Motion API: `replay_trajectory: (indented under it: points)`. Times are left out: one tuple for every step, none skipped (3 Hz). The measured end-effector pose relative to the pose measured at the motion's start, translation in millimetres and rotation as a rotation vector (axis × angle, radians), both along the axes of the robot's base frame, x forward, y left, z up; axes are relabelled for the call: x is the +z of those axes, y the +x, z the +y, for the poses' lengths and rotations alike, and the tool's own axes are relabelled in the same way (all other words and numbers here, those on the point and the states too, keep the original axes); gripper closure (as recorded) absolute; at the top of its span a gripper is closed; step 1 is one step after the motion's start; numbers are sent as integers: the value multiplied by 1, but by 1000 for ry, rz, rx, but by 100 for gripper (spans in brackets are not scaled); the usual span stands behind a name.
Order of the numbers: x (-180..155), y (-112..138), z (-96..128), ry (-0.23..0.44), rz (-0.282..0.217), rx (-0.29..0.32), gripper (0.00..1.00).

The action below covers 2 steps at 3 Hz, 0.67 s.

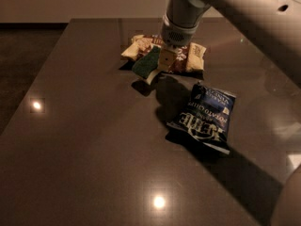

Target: Move sponge near brown chip bag

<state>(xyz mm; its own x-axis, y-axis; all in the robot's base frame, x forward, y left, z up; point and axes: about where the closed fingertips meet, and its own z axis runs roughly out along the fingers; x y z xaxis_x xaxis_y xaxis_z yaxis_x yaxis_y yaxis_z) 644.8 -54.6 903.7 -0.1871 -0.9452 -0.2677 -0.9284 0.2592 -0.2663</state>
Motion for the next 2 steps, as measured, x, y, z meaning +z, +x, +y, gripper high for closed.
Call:
replay_trajectory:
  points:
    - [-3, 9, -14, -46, -18, -36, 52]
    - [-2, 10, -14, -53, -37, -35, 28]
